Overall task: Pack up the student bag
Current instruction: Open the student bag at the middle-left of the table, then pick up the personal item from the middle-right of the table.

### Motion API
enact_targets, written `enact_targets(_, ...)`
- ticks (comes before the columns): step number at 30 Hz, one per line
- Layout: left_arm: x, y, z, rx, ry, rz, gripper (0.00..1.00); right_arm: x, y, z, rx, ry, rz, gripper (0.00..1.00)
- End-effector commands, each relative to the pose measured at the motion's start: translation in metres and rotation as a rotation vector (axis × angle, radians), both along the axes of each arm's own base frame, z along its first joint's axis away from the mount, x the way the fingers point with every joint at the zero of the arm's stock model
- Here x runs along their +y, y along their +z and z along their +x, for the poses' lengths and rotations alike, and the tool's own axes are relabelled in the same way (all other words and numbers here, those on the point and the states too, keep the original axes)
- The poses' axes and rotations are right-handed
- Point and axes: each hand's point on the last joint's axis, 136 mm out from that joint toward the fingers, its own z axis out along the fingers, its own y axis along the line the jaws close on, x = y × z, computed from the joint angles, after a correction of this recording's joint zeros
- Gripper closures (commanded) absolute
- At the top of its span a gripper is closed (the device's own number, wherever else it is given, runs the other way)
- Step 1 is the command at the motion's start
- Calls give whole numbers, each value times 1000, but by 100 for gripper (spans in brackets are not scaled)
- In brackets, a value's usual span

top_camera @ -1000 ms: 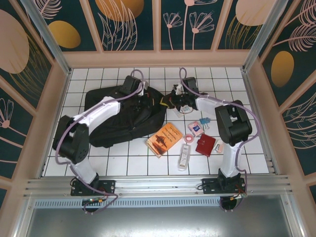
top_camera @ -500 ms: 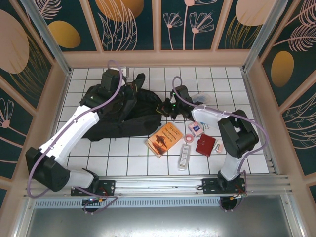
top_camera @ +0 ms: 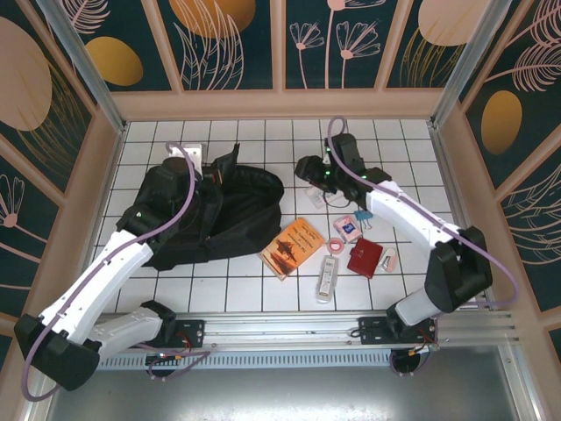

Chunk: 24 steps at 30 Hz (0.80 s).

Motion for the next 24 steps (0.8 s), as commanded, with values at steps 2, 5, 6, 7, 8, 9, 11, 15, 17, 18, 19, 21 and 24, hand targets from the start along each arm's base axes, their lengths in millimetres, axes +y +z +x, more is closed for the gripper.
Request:
enact_targets(2,-8,3,-2,-52,-45,-40,100,-80,-49,-27,161,-103,-207,42)
enact_targets(5,-13,-3,-8,-37,-73,-79,100,-91,-79,-50,242,-79,-295,48)
enact_targets(6,-13,-5,-10,-33,-78,-82,100,-91,-83,-57,249,-61,-321,47)
enact_targets(7,-12,-7,-12,-30,-77,-82,100,-87,-87,-63,250,-25,-343,45)
enact_targets(8,-9,-8,-14,-31,-69,-81,100,-84,-91,-68,257,6,-368,43)
enact_targets(9,-6,-10,-16,-31,-59,-80,100,-84,-96,-72,272,16,-402,42)
enact_targets(11,2,-10,-20,-39,-27,-82,100,-96,-106,-76,307,-14,-459,43)
enact_targets(15,26,-4,-29,-104,70,-83,100,-118,-114,-75,336,-74,-440,43)
enact_targets(17,31,1,-36,-144,61,-76,100,-132,-124,-74,382,-112,-445,42)
enact_targets(18,33,3,-40,-157,59,-72,100,-137,-129,-75,411,-130,-451,40)
enact_targets(19,34,4,-42,-166,56,-67,100,-140,-133,-75,426,-137,-463,28)
enact_targets(21,36,7,-47,-181,45,-58,100,-139,-140,-76,458,-135,-467,1)
enact_targets(24,38,7,-52,-180,34,-36,100,-132,-149,-78,512,-138,-433,1)
